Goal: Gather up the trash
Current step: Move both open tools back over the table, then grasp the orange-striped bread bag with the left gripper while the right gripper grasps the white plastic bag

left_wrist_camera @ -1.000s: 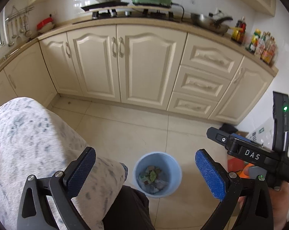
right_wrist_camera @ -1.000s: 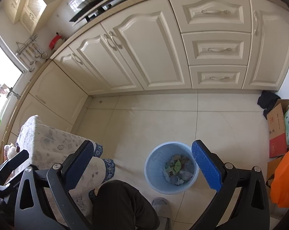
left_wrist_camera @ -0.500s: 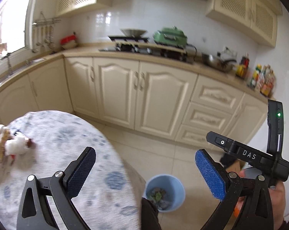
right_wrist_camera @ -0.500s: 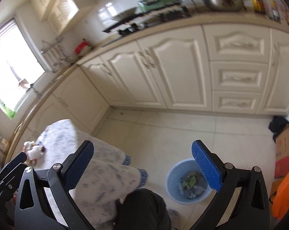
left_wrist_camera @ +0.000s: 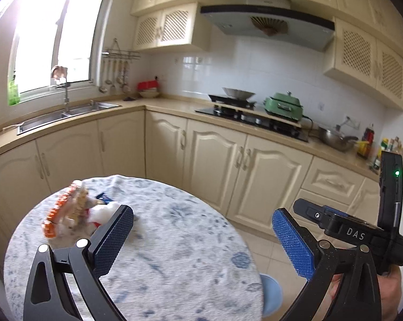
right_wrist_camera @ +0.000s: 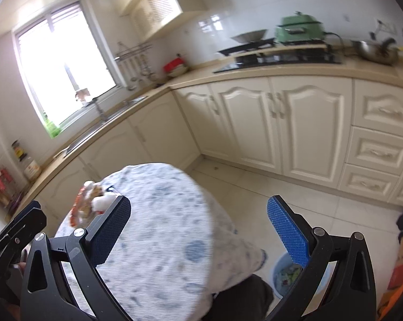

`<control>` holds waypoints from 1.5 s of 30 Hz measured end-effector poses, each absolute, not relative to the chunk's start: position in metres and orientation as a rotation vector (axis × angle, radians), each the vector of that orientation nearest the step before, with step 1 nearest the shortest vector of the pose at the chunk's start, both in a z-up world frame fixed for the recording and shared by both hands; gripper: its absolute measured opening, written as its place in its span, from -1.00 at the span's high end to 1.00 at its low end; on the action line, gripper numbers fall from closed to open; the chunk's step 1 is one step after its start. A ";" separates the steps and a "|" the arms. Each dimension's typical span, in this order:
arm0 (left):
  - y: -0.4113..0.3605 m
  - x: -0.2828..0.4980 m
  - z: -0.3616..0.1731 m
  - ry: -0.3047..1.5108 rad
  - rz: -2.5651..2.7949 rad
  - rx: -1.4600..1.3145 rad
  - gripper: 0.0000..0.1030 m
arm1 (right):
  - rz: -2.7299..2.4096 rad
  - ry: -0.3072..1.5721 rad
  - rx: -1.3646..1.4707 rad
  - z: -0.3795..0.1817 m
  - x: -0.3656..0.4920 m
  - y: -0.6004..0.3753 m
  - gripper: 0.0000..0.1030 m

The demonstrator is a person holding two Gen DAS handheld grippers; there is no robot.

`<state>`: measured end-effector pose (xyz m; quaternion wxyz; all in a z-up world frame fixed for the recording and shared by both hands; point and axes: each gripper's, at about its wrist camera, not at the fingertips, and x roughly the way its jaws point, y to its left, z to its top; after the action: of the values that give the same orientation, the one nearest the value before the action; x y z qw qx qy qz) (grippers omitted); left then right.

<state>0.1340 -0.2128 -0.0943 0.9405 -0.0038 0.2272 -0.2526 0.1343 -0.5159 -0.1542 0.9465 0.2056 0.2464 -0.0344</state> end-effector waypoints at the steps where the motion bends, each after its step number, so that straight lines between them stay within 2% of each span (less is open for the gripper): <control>1: -0.202 0.128 -0.095 0.453 -0.498 -0.013 -0.98 | -0.061 0.500 0.411 -0.153 0.136 -0.510 -1.00; 13: -0.105 0.083 -0.102 0.424 -0.337 -0.099 -0.98 | 0.058 0.490 0.299 -0.135 0.157 -0.422 -1.00; 22: -0.066 0.081 -0.107 0.410 -0.226 -0.111 -0.99 | 0.142 0.530 0.212 -0.138 0.193 -0.360 -1.00; 45: -0.027 0.274 -0.150 0.619 -0.121 -0.059 -0.98 | 0.208 0.830 0.138 -0.236 0.371 -0.274 -1.00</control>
<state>0.2741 -0.0268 -0.1502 0.9502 -0.0288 0.3045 -0.0593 0.3708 -0.2743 -0.2362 0.9076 0.0670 0.4020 0.1009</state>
